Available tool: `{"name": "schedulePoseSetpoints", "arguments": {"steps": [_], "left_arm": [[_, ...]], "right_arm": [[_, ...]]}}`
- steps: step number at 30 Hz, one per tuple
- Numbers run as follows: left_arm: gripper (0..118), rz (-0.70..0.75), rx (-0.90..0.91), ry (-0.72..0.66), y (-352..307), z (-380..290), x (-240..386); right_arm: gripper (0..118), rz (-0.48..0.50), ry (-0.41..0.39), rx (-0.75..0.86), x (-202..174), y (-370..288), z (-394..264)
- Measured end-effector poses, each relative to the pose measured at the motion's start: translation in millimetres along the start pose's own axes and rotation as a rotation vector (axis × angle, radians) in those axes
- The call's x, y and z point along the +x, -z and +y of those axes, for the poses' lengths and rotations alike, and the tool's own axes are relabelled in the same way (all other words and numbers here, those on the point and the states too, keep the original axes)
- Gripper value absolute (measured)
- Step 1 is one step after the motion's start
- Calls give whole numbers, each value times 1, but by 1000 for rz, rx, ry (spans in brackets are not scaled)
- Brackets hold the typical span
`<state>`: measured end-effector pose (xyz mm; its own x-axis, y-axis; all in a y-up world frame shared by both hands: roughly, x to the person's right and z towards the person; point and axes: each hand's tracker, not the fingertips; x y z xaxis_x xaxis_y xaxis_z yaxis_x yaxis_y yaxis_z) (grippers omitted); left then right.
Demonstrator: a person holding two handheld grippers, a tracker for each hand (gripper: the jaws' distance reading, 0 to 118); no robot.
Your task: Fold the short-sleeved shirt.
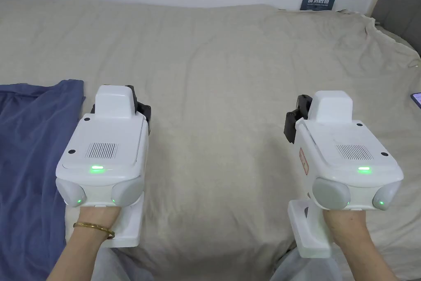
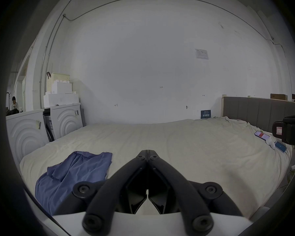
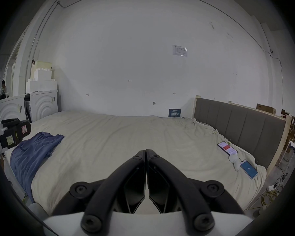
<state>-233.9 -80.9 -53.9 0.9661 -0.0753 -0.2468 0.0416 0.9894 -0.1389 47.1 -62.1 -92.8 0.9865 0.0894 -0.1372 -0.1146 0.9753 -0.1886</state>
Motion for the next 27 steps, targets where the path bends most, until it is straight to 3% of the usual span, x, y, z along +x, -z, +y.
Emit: {"name": "schedulePoseSetpoints", "arguments": {"steps": [27], "left_arm": [[0,-19,3,17,0,1,1]], "right_arm": [[0,4,11,-4,1,-1,0]]}}
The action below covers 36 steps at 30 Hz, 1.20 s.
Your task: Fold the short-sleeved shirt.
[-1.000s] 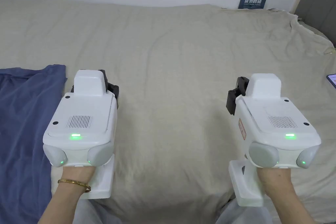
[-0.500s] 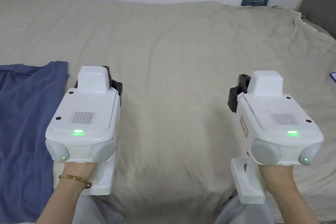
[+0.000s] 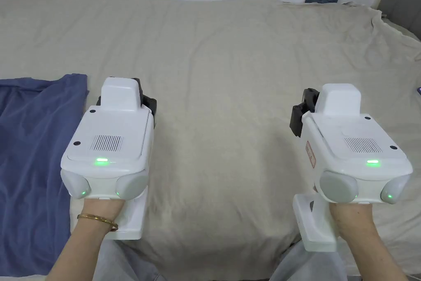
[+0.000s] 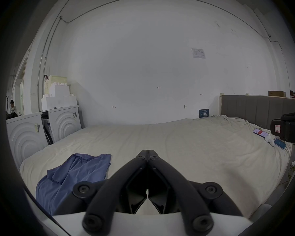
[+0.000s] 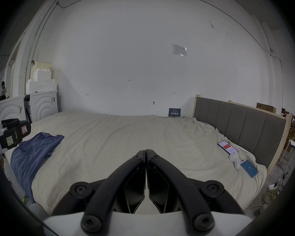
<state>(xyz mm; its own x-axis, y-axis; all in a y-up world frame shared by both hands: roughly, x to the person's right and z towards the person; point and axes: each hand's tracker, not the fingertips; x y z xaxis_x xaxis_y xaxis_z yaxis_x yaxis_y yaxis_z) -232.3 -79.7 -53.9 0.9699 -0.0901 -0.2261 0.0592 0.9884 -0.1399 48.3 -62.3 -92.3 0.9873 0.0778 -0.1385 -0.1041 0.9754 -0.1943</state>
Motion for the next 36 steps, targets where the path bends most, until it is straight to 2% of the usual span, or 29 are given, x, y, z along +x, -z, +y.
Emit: {"name": "schedulePoseSetpoints", "arguments": {"steps": [36], "left_arm": [[0,-19,14,11,0,5,7]], "right_arm": [[0,6,-22,-2,6,0,-1]]}}
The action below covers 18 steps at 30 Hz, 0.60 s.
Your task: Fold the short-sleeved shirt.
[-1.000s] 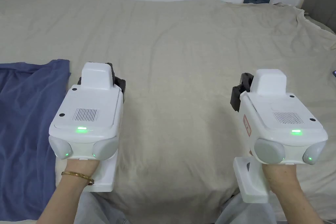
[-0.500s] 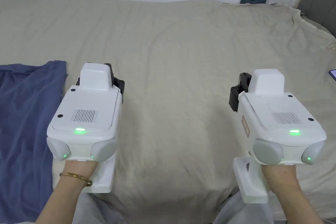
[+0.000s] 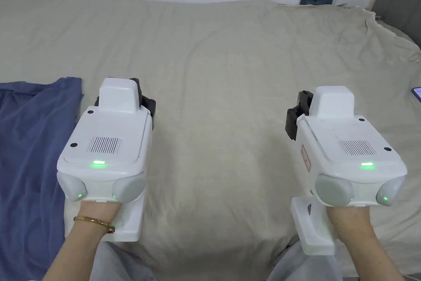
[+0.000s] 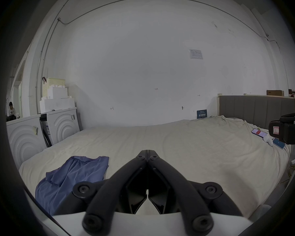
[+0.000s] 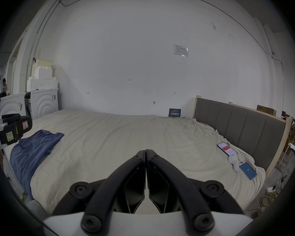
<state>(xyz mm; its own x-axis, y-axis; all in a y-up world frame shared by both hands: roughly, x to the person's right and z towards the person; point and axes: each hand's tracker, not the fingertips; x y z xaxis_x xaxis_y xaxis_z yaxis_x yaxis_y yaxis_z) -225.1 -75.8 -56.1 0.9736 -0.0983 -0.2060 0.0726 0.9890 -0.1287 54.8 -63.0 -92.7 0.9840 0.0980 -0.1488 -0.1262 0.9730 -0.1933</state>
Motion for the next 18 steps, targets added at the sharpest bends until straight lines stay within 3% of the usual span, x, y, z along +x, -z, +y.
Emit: {"name": "schedulePoseSetpoints", "arguments": {"steps": [10,18], "left_arm": [[0,56,5,-12,-7,1,-25],[0,225,-15,-9,-33,-4,-84]], "right_arm": [[0,50,-12,13,-21,5,8],[0,222,-17,30,-87,9,18]]}}
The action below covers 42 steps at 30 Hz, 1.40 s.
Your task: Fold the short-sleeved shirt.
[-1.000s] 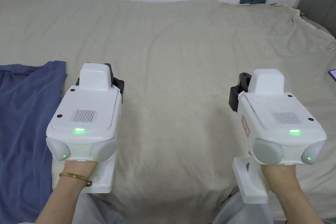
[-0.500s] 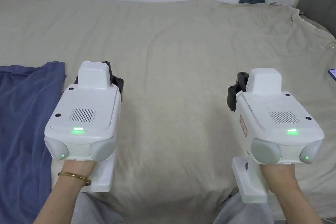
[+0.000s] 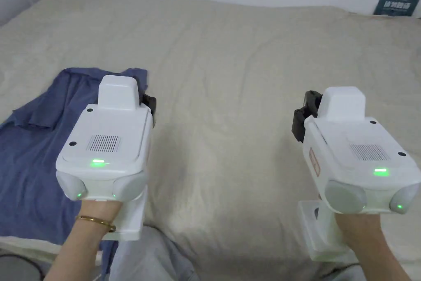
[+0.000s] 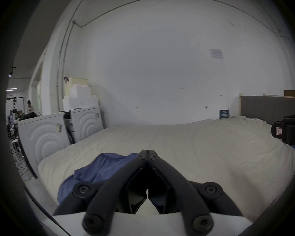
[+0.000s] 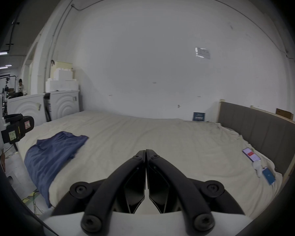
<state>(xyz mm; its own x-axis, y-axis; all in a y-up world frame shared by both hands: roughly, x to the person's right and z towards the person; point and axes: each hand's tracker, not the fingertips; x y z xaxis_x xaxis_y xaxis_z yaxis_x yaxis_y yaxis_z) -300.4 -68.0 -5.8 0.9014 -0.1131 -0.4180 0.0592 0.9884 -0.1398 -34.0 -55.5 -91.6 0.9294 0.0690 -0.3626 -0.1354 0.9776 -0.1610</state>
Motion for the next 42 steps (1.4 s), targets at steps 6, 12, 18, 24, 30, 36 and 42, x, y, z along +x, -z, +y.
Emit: {"name": "schedulePoseSetpoints", "arguments": {"steps": [6,12,18,24,30,36,42], "left_arm": [[0,125,-15,-13,-18,-7,-45],[0,210,-30,-31,-31,-14,-76],[0,256,-46,-41,-34,-21,-93],[25,265,-71,-62,-20,-27,-99],[96,193,-141,-139,18,-24,-109],[118,127,-203,-164,81,-19,-119],[118,115,-305,-120,163,-21,-132]], "right_arm": [[0,128,-12,7,-47,16,4],[0,218,-26,10,-86,20,10],[0,270,-43,7,-106,26,11],[0,284,-49,-6,-116,28,14],[0,285,-44,-9,-115,40,20],[0,280,-28,-16,-115,62,24],[0,275,-23,-16,-122,86,31]]}}
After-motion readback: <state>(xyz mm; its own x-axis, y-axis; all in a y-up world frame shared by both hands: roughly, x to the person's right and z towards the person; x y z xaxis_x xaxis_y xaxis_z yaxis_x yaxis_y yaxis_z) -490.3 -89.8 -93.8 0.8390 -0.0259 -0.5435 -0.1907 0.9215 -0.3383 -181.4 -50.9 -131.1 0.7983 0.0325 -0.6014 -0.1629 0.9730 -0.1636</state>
